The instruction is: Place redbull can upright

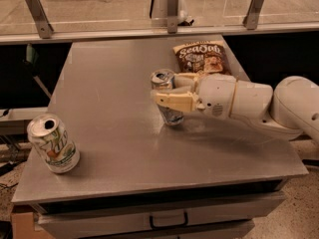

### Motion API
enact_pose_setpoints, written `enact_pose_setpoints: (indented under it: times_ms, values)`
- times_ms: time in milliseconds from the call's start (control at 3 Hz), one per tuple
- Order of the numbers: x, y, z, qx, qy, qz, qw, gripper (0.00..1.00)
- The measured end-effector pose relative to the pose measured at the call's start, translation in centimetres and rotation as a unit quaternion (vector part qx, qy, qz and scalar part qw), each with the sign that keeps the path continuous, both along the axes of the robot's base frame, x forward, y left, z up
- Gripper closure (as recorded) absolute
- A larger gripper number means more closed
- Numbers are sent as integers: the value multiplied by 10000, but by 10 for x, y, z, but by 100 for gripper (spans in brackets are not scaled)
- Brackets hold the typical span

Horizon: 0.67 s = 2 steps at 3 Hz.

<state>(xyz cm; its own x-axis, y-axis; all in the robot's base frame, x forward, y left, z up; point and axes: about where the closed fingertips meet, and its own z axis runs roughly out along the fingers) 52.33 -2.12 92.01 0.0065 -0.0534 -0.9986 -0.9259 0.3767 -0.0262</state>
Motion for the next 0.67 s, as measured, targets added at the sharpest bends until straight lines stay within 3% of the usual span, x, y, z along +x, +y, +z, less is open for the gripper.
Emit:
enact_pose_setpoints:
  times_ms: [333,667]
  values:
    - [-6,-4,-9,82,11,104,9999,59]
    - [-13,-10,-18,158,21,200,9997,29]
